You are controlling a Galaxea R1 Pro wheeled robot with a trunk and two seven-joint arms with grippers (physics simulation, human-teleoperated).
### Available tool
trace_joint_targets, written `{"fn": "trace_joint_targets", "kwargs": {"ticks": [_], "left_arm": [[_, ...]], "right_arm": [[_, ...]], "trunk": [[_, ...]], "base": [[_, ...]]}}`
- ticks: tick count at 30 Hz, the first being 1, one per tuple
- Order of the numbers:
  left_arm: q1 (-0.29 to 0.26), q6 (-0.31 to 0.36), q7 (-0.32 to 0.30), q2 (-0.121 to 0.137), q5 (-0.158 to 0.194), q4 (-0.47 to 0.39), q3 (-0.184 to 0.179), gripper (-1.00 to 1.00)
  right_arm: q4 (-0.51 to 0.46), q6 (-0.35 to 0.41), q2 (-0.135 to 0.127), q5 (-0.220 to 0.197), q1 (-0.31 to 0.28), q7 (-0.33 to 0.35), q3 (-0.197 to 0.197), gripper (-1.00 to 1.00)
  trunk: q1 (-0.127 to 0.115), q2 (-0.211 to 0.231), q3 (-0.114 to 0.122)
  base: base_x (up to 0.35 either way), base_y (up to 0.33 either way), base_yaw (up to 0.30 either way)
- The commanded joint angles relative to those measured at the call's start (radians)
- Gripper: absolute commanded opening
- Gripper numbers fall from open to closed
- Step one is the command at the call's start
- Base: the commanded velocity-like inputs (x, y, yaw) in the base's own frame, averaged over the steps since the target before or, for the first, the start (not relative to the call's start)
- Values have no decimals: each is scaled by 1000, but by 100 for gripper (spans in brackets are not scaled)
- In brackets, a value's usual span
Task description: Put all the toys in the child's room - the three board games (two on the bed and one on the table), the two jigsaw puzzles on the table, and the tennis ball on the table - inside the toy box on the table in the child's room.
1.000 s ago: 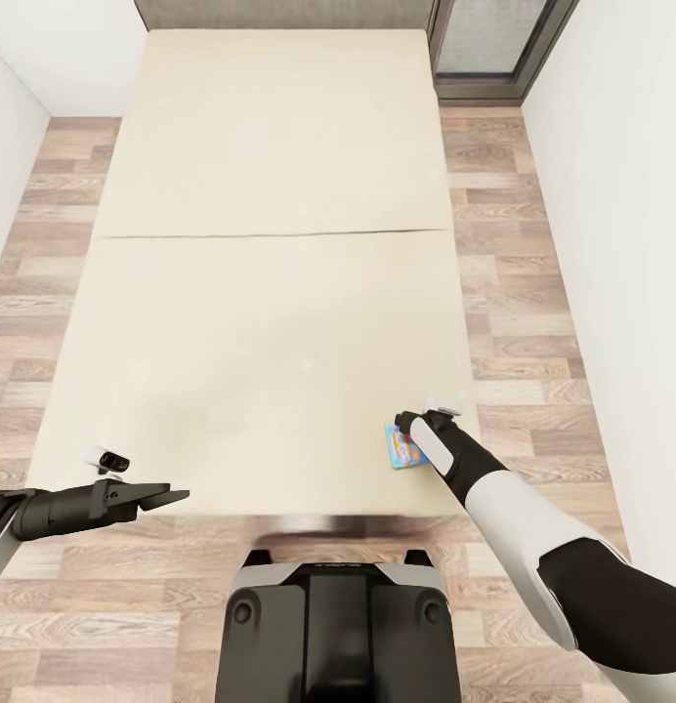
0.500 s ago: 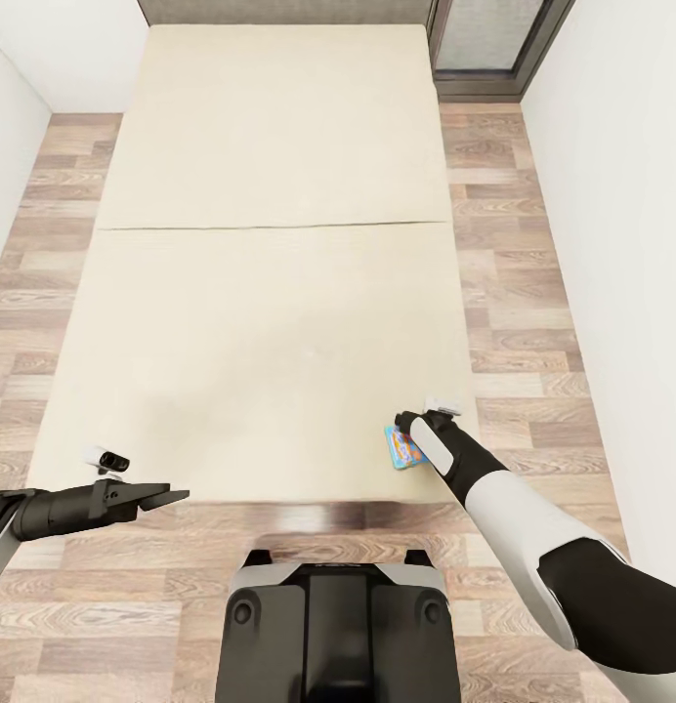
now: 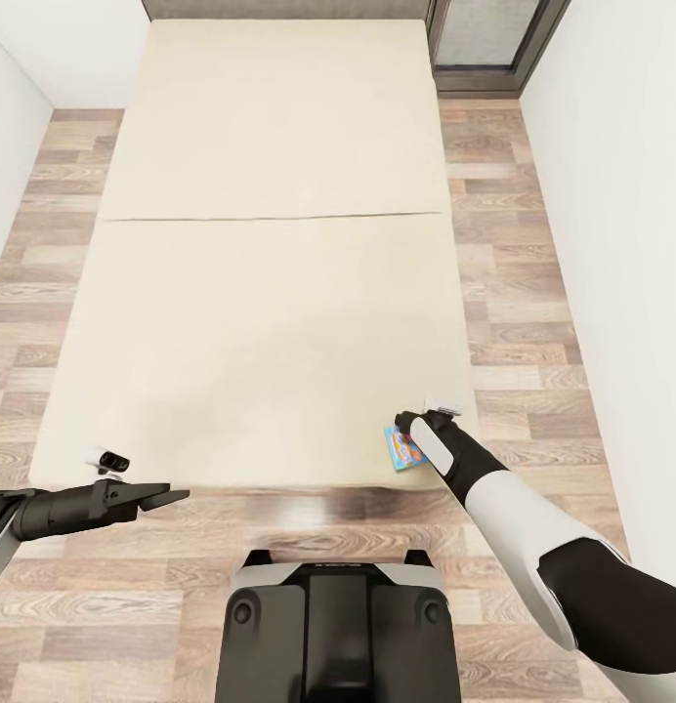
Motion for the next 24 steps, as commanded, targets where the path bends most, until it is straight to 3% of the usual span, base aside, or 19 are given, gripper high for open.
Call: {"fn": "trace_joint_targets", "kwargs": {"ticks": [1, 24], "left_arm": [[0, 11, -3, 0, 0, 0, -1, 100], [0, 11, -3, 0, 0, 0, -1, 100]], "right_arm": [[-1, 4, -1, -7, -1, -8, 7, 100], [0, 4, 0, -8, -1, -8, 7, 100]], "trunk": [[0, -2, -1], [0, -2, -1]], "base": [[-78, 0, 0], [-80, 0, 0]]}}
